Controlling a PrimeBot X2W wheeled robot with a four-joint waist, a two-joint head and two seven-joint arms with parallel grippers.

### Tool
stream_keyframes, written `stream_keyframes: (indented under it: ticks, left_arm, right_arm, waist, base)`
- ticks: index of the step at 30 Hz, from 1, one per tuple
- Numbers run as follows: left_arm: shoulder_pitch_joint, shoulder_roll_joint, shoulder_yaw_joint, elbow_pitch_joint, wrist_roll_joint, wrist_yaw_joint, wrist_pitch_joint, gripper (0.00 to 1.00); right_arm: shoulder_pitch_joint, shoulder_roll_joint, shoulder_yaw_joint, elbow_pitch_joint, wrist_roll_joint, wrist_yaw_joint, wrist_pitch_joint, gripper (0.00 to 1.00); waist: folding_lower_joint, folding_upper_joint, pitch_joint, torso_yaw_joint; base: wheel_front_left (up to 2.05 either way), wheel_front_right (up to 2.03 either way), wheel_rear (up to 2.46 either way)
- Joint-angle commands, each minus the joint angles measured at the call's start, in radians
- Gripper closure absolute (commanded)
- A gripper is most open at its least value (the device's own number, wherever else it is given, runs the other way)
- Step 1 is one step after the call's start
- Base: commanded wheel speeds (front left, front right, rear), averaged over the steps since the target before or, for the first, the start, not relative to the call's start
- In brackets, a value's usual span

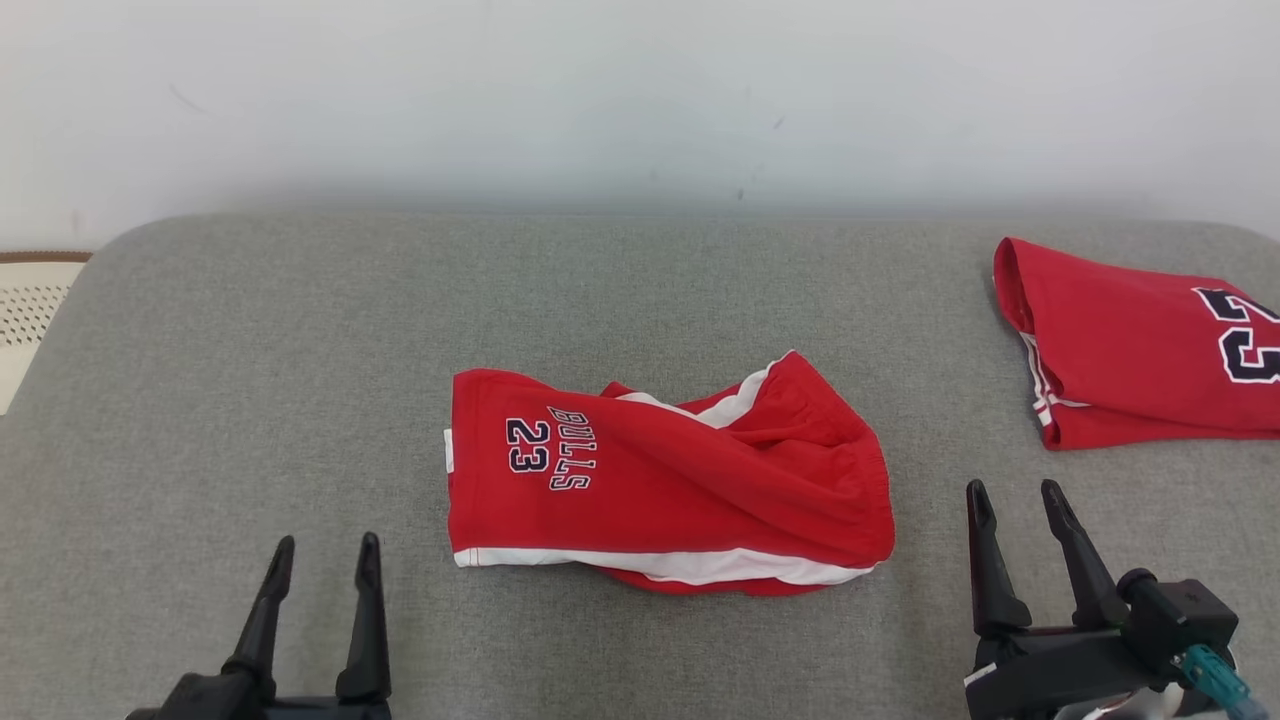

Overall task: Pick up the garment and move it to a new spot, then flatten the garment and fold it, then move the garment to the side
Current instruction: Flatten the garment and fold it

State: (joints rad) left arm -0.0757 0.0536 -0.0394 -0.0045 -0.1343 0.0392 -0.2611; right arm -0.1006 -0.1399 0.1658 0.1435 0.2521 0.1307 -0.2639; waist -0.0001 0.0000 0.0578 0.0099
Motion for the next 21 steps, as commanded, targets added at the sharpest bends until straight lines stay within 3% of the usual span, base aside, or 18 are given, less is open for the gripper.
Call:
stream_keyframes:
  ticks: [1, 8, 21]
  left_arm:
    - [0.021, -0.001, 0.007, -0.010, 0.005, 0.010, -0.005, 0.00]
    - [0.074, -0.002, 0.011, -0.028, 0.027, 0.047, -0.005, 0.00]
    - [0.085, 0.004, 0.018, 0.013, 0.071, 0.061, -0.005, 0.00]
  right_arm:
    - [0.017, 0.003, -0.003, -0.005, -0.008, 0.000, -0.001, 0.00]
    - [0.058, 0.019, -0.007, -0.017, -0.040, 0.000, -0.001, 0.00]
    - [0.068, 0.026, 0.005, -0.002, -0.089, 0.000, -0.001, 0.00]
  waist:
    - [0.0001, 0.0000, -0.005, 0.003]
    - [0.0001, 0.0000, -0.020, 0.004]
    - [0.0001, 0.0000, -0.033, 0.002]
  base:
    - [0.00, 0.00, 0.00]
    - [0.00, 0.00, 0.00]
    - [0.00, 0.00, 0.00]
